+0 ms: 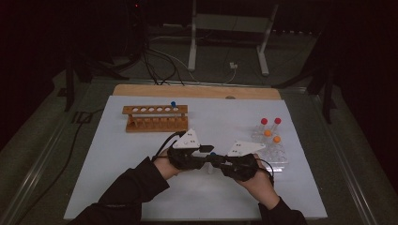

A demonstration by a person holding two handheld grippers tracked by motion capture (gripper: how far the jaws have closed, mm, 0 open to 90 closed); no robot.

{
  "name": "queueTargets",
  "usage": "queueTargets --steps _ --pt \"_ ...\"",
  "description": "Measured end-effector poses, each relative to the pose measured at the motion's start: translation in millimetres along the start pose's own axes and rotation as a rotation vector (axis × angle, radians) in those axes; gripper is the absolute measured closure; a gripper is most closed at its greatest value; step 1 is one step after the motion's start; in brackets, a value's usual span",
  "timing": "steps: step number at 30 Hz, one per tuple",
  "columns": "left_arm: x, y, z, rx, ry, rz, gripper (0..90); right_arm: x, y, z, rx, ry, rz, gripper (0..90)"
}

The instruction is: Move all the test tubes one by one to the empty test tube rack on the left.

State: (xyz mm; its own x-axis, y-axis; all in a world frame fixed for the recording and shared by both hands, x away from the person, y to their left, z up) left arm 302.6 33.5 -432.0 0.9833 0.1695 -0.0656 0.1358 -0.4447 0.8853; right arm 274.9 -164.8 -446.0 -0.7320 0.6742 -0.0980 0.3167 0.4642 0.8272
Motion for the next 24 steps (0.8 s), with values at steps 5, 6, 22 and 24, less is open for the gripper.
queueTargets --steps 5,6,22,24 --pt "-1.0 0.3 1.0 0.004 -0.014 0.007 75.8 -0.5 -0.3 0.2 0.003 -0.003 0.003 77.7" --pt "-1.0 0.4 0.9 0.003 -0.017 0.007 76.2 -0.3 -0.3 0.2 0.001 -0.004 0.004 77.6" --pt "10.7 11.1 -27.0 -0.006 0.062 0.014 77.7 -5.5 0.6 -5.9 -0.046 0.008 0.052 47.6" --pt "16.1 12.2 -34.3 -0.012 0.079 0.005 77.7 -6.6 0.9 -6.5 -0.052 0.008 0.062 41.7"
Point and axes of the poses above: each handheld gripper's, and its own axes: z roughly forward along the jaws, y roughly out of its top, x roughly to its left, the point moved 1 cm from there along z, roughly forward along the jaws, and after that the axes turned 10 degrees about -y, right-handed, at the moved point
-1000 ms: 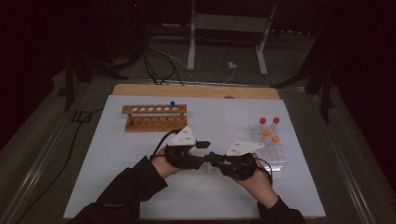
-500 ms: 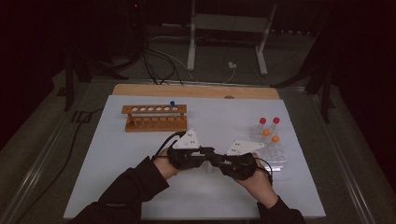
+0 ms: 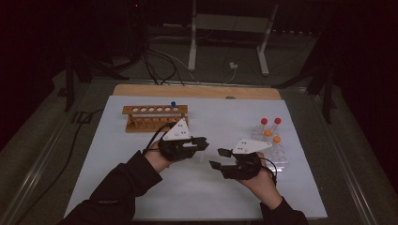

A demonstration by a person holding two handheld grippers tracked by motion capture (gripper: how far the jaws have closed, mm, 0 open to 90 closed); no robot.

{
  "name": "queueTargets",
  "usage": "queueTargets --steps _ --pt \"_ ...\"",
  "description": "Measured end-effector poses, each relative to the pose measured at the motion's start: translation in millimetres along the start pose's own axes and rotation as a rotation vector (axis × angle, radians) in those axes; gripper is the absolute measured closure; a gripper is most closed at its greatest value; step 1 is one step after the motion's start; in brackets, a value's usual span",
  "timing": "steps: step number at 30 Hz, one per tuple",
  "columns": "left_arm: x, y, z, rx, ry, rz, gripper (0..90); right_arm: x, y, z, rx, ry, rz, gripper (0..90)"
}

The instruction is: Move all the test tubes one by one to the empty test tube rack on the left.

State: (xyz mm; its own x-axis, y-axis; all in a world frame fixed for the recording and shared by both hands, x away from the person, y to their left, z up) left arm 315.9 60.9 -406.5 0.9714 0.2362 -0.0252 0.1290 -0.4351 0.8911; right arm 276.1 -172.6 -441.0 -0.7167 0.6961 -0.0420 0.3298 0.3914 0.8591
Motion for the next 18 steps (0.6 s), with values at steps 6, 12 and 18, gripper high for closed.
queueTargets --steps 6,12,18 --pt "20.7 3.8 -24.7 -0.027 0.081 -0.024 77.7 -0.7 1.0 -2.4 -0.025 -0.024 0.040 16.5" --pt "41.8 9.4 -47.6 -0.047 0.169 -0.044 77.7 -1.3 0.7 -4.1 -0.036 -0.002 0.042 7.1" --pt "61.8 14.5 -64.7 -0.059 0.244 -0.062 77.7 -0.3 1.4 -4.7 -0.038 0.002 0.031 0.0"
Point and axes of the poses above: each handheld gripper's, and its own axes: z roughly forward along the jaws, y roughly out of its top, x roughly to its left, the point moved 1 cm from there along z, roughly forward along the jaws, and after that the axes turned 10 degrees about -y, right-handed, at the moved point
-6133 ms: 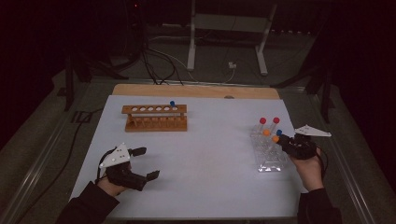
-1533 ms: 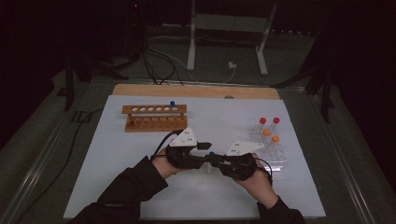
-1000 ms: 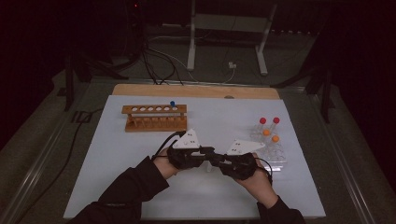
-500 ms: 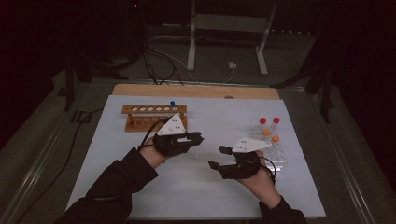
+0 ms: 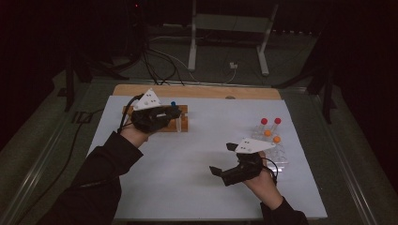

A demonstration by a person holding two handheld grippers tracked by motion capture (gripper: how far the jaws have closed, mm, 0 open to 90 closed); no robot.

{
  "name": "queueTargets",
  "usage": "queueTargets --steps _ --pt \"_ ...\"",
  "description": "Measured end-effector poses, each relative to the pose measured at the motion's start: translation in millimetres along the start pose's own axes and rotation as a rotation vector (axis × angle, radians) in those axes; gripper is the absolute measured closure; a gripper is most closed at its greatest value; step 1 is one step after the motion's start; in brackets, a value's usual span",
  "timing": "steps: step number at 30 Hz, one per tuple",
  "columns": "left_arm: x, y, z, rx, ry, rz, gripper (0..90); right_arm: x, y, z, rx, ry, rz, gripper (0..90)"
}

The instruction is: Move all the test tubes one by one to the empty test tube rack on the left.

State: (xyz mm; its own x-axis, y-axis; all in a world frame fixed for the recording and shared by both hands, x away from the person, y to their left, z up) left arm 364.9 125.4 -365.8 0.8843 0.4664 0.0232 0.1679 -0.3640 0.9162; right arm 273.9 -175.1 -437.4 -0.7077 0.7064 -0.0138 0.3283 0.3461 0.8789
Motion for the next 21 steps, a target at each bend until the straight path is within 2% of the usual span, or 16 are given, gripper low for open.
queueTargets --steps 4,7,12,16,17,19,21 --pt "12.4 2.1 -2.7 -0.009 0.044 -0.007 77.7 -0.8 0.7 -1.3 -0.010 0.003 0.008 0.0" --pt "22.3 1.5 -3.5 -0.030 0.069 -0.034 77.7 -1.3 0.5 -1.8 -0.017 0.006 0.010 0.0" --pt "42.1 -0.6 -1.3 -0.040 0.138 -0.071 77.7 -0.8 0.2 -1.1 -0.016 0.001 0.003 0.0" --pt "55.4 -2.7 -0.6 -0.079 0.198 -0.092 77.7 -1.0 0.2 -1.7 -0.017 0.009 0.010 0.0" --pt "58.2 -3.7 0.0 -0.091 0.200 -0.105 77.7 -0.9 0.4 -2.2 -0.020 0.010 0.013 0.0" --pt "62.2 -5.7 2.9 -0.101 0.234 -0.108 77.7 -0.1 1.0 -2.9 -0.025 0.015 0.012 0.0" --pt "66.4 -7.8 6.3 -0.110 0.248 -0.120 77.7 0.0 1.6 -3.7 -0.029 0.014 0.010 0.0"
Point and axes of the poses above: each handheld gripper's, and its own axes: z roughly forward along the jaws, y roughly out of its top, x roughly to its left, the point moved 1 cm from there along z, roughly forward along the jaws, and after that the axes turned 10 degrees about -y, right-handed, at the moved point
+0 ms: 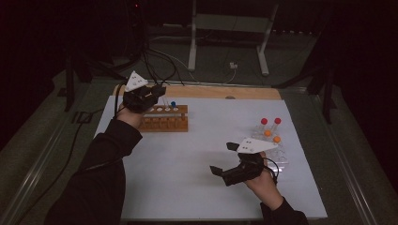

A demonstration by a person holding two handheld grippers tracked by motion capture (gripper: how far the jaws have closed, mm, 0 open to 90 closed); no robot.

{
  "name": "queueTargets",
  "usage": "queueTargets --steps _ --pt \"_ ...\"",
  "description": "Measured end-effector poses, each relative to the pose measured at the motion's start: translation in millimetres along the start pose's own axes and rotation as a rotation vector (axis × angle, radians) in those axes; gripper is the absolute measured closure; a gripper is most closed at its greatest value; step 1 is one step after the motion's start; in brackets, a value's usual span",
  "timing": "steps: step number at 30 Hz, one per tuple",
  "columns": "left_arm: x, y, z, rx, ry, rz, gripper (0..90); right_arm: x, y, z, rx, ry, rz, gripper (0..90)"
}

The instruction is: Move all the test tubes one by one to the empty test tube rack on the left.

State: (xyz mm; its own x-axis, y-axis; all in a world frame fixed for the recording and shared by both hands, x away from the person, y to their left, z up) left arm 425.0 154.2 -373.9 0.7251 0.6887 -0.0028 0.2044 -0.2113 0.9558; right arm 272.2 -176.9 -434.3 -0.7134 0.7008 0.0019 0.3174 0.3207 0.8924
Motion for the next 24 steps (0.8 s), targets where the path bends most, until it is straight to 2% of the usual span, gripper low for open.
queueTargets --steps 2,4,6,7,9,10,17,24 --pt "3.3 -2.7 4.3 -0.003 0.012 -0.009 77.7 -0.2 0.0 -0.7 -0.001 -0.003 0.000 0.0" --pt "6.0 -6.6 9.4 0.015 0.034 -0.010 77.7 -0.9 -0.3 -1.5 -0.004 -0.004 0.001 0.0" --pt "8.4 -11.5 14.1 0.021 0.034 -0.026 77.7 -1.4 -0.4 -2.1 -0.005 -0.003 -0.002 0.0" --pt "8.8 -14.0 16.4 0.029 0.043 -0.016 77.7 -1.6 -0.4 -2.4 -0.005 0.000 -0.002 0.0" --pt "10.3 -18.7 21.1 0.030 0.041 -0.031 77.7 -1.6 -0.3 -2.9 -0.006 -0.001 -0.001 0.0" --pt "10.6 -20.7 23.3 0.034 0.052 -0.023 77.7 -1.6 -0.3 -2.9 -0.007 0.001 0.000 0.0" --pt "12.6 -35.8 37.7 0.070 0.059 -0.029 77.7 -2.1 -1.1 -3.0 -0.007 0.002 0.003 0.0" --pt "14.6 -51.6 49.6 0.105 0.060 -0.054 77.7 -2.9 -1.3 -4.1 -0.008 0.000 0.004 0.0"
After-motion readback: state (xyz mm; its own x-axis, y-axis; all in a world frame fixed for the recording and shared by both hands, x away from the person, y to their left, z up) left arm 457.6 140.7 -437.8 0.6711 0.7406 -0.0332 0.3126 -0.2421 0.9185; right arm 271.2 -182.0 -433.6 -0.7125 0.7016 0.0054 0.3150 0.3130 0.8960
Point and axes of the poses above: each handheld gripper's, and its own axes: z roughly forward along the jaws, y roughly out of its top, x roughly to its left, the point moved 1 cm from there along z, roughly forward along the jaws, and after that the axes turned 10 degrees about -y, right-handed, at the moved point
